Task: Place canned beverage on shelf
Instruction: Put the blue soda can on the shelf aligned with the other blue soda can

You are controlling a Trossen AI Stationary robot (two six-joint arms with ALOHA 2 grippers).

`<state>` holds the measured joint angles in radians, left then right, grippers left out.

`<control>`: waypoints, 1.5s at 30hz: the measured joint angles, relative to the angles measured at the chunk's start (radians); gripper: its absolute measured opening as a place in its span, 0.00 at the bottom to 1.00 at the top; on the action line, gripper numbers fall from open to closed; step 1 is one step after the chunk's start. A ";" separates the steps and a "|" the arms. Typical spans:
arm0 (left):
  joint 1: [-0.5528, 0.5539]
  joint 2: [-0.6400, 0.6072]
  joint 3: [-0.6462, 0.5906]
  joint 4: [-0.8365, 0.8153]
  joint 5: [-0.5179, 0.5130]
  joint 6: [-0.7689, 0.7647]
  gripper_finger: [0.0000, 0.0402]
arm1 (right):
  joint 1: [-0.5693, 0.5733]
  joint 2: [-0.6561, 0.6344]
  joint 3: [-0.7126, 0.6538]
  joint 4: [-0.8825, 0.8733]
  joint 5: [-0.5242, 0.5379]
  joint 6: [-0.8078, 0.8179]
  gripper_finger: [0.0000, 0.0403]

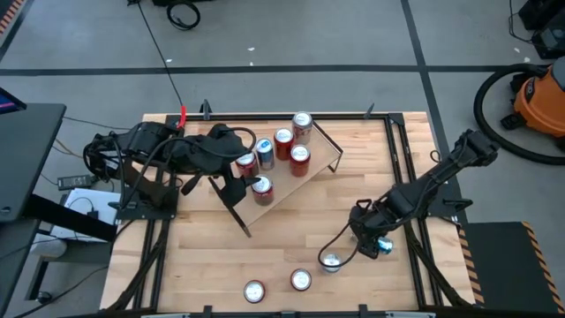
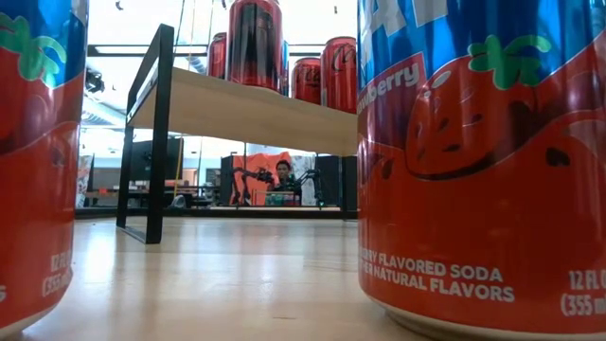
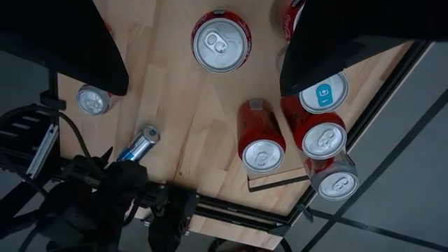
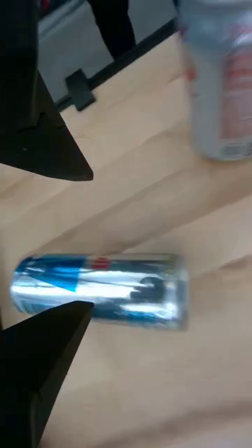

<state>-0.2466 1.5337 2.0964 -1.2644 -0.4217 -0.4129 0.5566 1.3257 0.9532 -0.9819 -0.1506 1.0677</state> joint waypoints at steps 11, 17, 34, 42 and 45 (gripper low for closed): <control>0.000 0.000 0.000 0.000 0.000 0.001 0.96 | 0.062 -0.011 -0.102 0.048 -0.088 0.124 0.76; 0.002 0.000 0.000 0.000 0.000 0.001 0.96 | 0.082 -0.008 -0.158 0.072 -0.104 0.161 0.76; 0.002 0.000 0.000 0.005 0.000 -0.004 0.96 | 0.090 0.029 -0.217 0.091 -0.065 0.176 0.73; 0.002 0.000 0.000 0.005 0.000 -0.004 0.96 | 0.107 0.142 -0.213 0.101 -0.084 0.141 0.69; 0.002 0.000 0.000 0.005 0.000 -0.004 0.96 | 0.114 0.154 -0.213 0.120 -0.087 0.136 0.67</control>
<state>-0.2451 1.5341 2.0964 -1.2597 -0.4221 -0.4168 0.6711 1.4796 0.7403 -0.8621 -0.2379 1.2041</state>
